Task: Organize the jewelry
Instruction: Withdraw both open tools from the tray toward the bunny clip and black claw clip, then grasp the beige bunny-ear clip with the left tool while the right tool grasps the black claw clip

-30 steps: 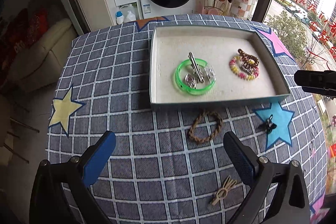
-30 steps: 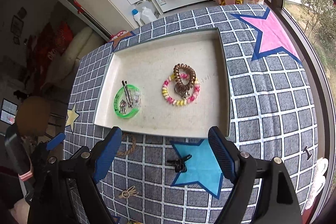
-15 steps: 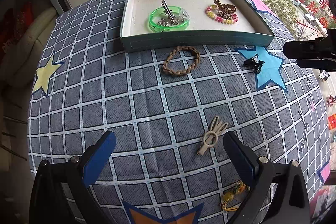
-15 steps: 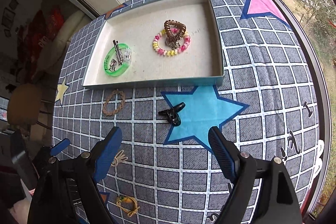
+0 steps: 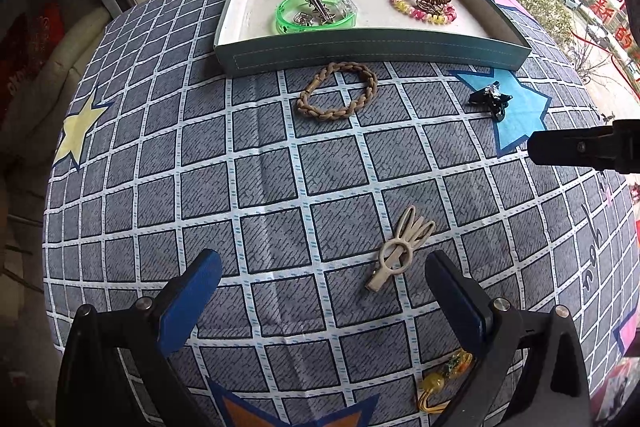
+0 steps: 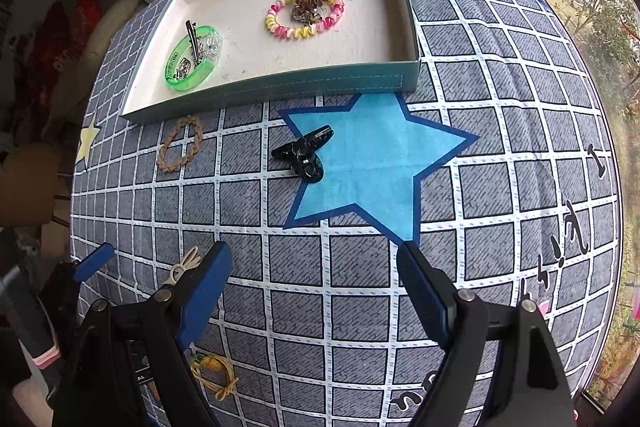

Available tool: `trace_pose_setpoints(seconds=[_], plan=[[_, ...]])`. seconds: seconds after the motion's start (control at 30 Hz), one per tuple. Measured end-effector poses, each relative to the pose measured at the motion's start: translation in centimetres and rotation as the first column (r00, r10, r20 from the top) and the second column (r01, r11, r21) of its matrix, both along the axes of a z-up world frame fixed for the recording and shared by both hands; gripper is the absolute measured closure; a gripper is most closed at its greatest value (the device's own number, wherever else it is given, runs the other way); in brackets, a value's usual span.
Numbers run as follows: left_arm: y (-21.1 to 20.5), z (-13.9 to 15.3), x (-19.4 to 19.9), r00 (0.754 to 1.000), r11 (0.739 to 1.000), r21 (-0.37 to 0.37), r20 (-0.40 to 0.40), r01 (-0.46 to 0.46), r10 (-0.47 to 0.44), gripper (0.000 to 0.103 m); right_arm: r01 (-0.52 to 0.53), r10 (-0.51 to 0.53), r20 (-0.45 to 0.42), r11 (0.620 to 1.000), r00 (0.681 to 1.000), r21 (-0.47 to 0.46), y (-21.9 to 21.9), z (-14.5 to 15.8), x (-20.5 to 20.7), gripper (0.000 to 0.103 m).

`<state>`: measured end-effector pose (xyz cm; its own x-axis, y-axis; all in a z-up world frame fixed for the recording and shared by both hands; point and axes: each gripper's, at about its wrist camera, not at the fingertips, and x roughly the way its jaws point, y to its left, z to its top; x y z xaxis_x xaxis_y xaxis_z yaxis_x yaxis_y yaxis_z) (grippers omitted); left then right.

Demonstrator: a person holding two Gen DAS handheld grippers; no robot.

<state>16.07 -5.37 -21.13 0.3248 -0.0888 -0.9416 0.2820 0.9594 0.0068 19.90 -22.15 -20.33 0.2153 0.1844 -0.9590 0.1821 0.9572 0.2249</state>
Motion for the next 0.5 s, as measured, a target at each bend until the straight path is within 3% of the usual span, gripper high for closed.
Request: trace_pose_setpoints(seconds=[0.1,0.17,0.5], plan=[[-0.4,-0.1,0.1,1.0,1.0,-0.005,0.005,0.002,-0.002,0.0,-0.005,0.005,-0.007,1.0,1.0,-0.01,0.3,-0.6,0.3,0.017],[-0.8,-0.4,0.3,1.0,1.0,0.0,-0.007,0.011,-0.011,0.007,-0.01,0.01,-0.01,1.0,1.0,-0.018,0.4,-0.9,0.6,0.017],[-1.7,-1.5,0.4,0.999,0.999,-0.015,-0.041,0.029,-0.03,0.011,-0.049,0.049,-0.005,0.996,0.999,-0.077,0.5,-1.9,3.1,0.017]])
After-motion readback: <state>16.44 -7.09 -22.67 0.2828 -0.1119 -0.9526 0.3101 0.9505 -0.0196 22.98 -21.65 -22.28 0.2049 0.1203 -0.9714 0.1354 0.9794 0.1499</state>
